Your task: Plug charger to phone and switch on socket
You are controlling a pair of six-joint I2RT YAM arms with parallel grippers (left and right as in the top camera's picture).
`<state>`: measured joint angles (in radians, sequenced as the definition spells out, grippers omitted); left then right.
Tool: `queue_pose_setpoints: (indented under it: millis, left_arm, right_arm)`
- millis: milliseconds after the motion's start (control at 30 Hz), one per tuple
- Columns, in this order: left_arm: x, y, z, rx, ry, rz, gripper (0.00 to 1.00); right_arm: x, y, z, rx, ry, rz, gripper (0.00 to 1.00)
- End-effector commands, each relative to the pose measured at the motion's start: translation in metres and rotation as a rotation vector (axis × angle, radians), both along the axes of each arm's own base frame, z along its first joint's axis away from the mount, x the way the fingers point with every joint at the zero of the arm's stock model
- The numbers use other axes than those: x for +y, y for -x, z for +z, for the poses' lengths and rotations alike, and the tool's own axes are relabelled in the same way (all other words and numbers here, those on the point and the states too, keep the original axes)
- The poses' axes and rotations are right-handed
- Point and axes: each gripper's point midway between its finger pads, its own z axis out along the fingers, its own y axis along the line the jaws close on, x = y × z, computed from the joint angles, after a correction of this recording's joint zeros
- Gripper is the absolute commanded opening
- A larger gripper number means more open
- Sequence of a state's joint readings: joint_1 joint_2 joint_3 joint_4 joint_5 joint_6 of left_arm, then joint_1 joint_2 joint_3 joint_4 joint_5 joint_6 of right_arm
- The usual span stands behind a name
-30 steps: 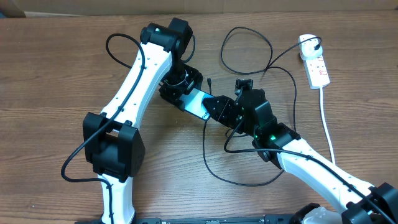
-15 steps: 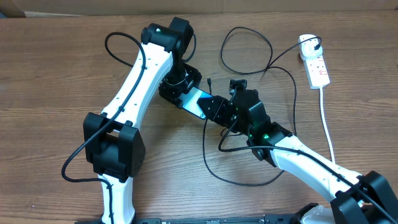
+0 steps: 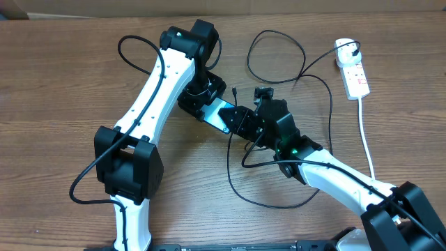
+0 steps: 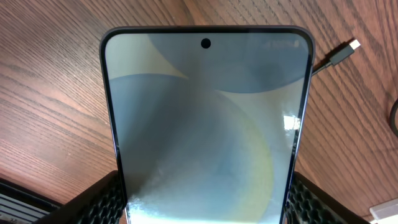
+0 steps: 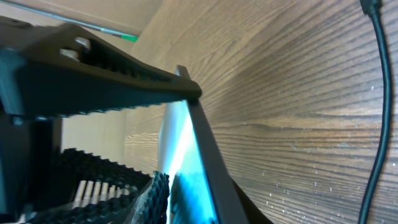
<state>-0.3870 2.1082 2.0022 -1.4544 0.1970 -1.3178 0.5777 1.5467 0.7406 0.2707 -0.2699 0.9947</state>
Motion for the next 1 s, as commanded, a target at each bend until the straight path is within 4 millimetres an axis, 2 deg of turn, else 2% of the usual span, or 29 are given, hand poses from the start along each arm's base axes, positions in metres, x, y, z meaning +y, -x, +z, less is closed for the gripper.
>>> queue_pose_setpoints:
  millis: [0, 467, 800, 967]
  left_arm:
    - [-0.0036, -0.0031, 0.0155, -0.049, 0.001, 0.002, 0.04]
    - [0.0007, -0.0074, 0.0147, -0.074, -0.026, -0.021, 0.04]
    - [0.0002, -0.0078, 0.0147, -0.075, -0.023, -0.020, 0.04]
    - [0.0004, -0.0081, 0.0148, -0.077, -0.024, -0.020, 0.04]
  right_arm:
    - [0.0082, -0.0032, 0.0108, -0.021, -0.023, 0.020, 0.24]
    - [0.0124, 0.0025, 0.0106, -0.007, -0.035, 0.056, 0.19]
    - [0.0129, 0.0031, 0.0109, -0.007, -0.038, 0.060, 0.05]
    - [0.0131, 0.0027, 0.0117, -0.010, -0.040, 0.060, 0.04]
